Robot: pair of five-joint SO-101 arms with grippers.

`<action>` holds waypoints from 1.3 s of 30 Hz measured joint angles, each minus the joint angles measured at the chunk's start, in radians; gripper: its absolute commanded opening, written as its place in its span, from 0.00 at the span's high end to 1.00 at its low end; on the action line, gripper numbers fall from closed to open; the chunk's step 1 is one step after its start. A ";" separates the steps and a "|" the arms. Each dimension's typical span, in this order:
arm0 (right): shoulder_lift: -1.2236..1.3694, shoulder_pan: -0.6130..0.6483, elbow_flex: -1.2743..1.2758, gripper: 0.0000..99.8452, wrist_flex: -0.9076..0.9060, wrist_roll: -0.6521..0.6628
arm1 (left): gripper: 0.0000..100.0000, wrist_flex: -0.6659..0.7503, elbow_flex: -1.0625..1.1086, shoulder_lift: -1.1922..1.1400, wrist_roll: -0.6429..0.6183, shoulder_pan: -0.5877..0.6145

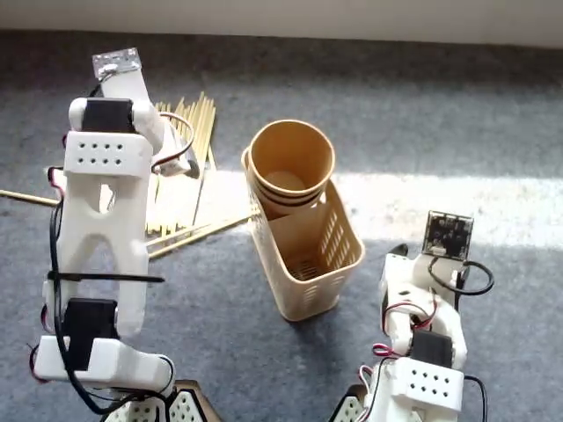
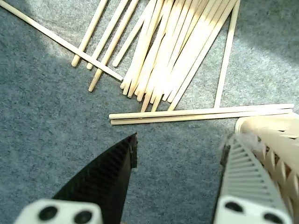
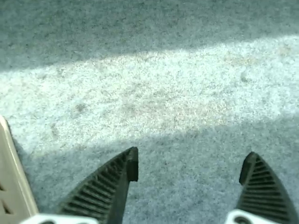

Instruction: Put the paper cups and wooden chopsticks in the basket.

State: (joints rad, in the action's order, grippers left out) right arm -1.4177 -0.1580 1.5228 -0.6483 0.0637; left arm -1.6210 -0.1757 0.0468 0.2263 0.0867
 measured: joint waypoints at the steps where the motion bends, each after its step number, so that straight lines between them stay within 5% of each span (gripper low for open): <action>1: 0.000 -0.023 -0.032 0.66 0.000 0.000 | 0.70 -0.003 -0.002 0.017 -0.002 0.003; 5: 0.000 -0.104 -0.212 0.66 -0.014 -0.009 | 0.70 -0.003 -0.002 0.075 -0.074 0.044; 9: 0.000 -0.095 -0.436 0.66 -0.069 -0.180 | 0.70 -0.003 0.003 0.123 -0.127 0.092; 15: -0.011 0.072 -0.710 0.66 -0.161 -0.419 | 0.70 0.040 0.147 0.198 -0.133 0.166; 25: -0.014 0.437 -0.812 0.66 -0.351 -0.439 | 0.70 0.311 0.428 0.358 -0.133 0.354; 39: -0.012 0.463 -0.666 0.66 -0.442 -0.299 | 0.70 0.370 0.542 0.433 -0.133 0.370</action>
State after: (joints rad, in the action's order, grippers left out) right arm -1.4300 0.3053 0.8569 -1.0902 -0.2355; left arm -1.2513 0.3659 0.4795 0.0928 0.4565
